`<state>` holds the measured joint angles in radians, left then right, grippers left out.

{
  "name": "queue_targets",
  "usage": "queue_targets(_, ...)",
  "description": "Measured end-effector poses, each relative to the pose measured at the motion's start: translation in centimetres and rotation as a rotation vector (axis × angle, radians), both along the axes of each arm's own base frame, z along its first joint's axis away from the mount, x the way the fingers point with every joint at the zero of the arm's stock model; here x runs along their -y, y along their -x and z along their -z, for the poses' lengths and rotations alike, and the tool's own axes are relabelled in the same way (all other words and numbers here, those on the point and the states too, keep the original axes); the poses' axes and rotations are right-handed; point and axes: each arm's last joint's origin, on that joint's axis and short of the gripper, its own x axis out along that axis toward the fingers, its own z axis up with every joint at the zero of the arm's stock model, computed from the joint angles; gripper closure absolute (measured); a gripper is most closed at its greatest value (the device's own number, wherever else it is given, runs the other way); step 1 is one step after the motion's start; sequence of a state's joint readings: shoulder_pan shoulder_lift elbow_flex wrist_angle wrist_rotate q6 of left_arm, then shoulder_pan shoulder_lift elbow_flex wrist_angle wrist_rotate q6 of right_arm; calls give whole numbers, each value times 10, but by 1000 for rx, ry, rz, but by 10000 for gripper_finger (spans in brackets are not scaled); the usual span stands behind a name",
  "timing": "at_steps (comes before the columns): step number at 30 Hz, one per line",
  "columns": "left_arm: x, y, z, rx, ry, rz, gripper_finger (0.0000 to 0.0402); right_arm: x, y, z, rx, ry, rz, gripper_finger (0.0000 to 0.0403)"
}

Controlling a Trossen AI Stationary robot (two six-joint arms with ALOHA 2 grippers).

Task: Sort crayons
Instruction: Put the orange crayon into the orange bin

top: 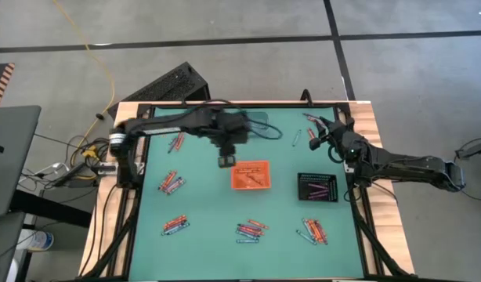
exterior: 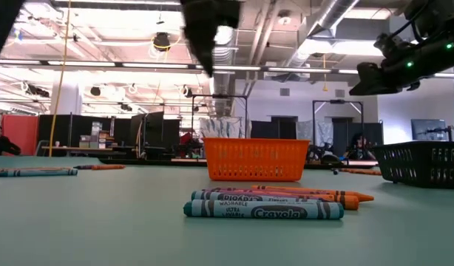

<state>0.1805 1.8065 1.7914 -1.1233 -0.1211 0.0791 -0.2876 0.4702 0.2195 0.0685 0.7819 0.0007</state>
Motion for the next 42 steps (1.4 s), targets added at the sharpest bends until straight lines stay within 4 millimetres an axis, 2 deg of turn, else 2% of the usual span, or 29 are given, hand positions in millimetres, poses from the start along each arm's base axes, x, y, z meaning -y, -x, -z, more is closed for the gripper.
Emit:
queue_targets(5, -10, 60, 28, 86, -25, -182, 280, -1, -1, 0, 1, -9, -49, 295)
queue_targets(11, -13, 128, 79, 154, -57, -457, 280, -1, -1, 0, 6, -8, -50, 295)
queue_targets(14, -18, 152, 100, 190, -77, -645, 280, -1, -2, -2, 29, -2, -51, 295)
queue_targets(18, -28, 174, 132, 136, -24, -799, 280, -1, -3, -3, 65, -15, -77, 295)
queue_targets(22, -42, 183, 153, 112, 23, -859, 280, -1, -3, -3, 69, -20, -104, 295)
queue_targets(29, -67, 182, 162, 141, -4, -862, 280, -1, -5, -2, 57, -25, -106, 295)
queue_targets(42, -85, 180, 191, 42, 29, -851, 280, -1, -5, -2, 46, -19, -105, 295)
